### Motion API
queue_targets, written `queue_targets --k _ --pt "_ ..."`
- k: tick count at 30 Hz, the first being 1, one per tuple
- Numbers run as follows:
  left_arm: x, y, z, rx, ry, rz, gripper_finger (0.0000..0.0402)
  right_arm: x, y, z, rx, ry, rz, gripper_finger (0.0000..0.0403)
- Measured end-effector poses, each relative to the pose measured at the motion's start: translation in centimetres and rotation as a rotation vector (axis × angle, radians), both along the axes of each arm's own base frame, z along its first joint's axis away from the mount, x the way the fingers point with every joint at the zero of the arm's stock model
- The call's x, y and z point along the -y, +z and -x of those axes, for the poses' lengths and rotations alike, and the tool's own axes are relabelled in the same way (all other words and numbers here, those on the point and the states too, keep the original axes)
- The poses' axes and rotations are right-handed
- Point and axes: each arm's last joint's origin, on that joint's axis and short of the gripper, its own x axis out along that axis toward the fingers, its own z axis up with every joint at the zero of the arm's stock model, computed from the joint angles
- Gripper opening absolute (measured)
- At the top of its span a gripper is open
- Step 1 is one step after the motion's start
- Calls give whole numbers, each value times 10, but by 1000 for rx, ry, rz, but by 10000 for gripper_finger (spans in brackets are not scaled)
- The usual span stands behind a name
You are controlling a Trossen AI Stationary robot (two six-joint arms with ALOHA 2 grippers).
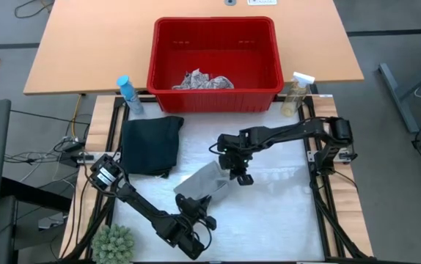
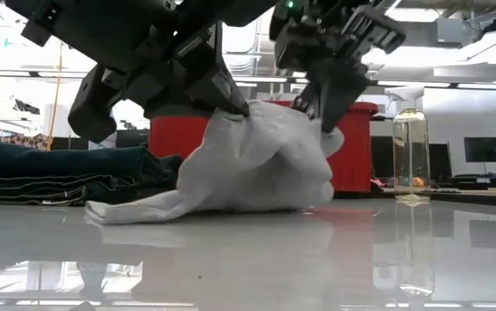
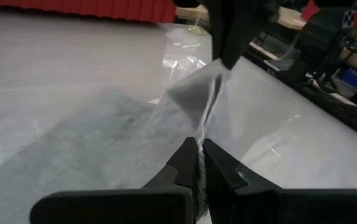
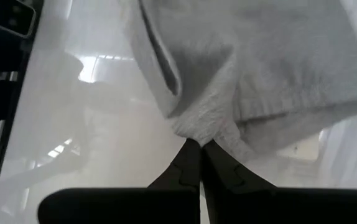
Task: Fold Laundry from Bin
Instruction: Fold the gray shorts
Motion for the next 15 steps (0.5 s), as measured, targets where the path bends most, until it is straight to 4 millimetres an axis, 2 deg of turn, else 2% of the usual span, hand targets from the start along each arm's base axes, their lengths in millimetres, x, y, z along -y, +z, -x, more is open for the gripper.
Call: queue_targets --k 5,7,15 --pt "1 0 -1 -20 -20 14 0 3 -21 -11 -34 20 -12 27" --pt "2 0 -1 -24 -26 16 0 3 -24 -15 -33 32 -8 27" --pt "3 0 -2 -33 -37 27 0 3 -7 -30 54 62 9 27"
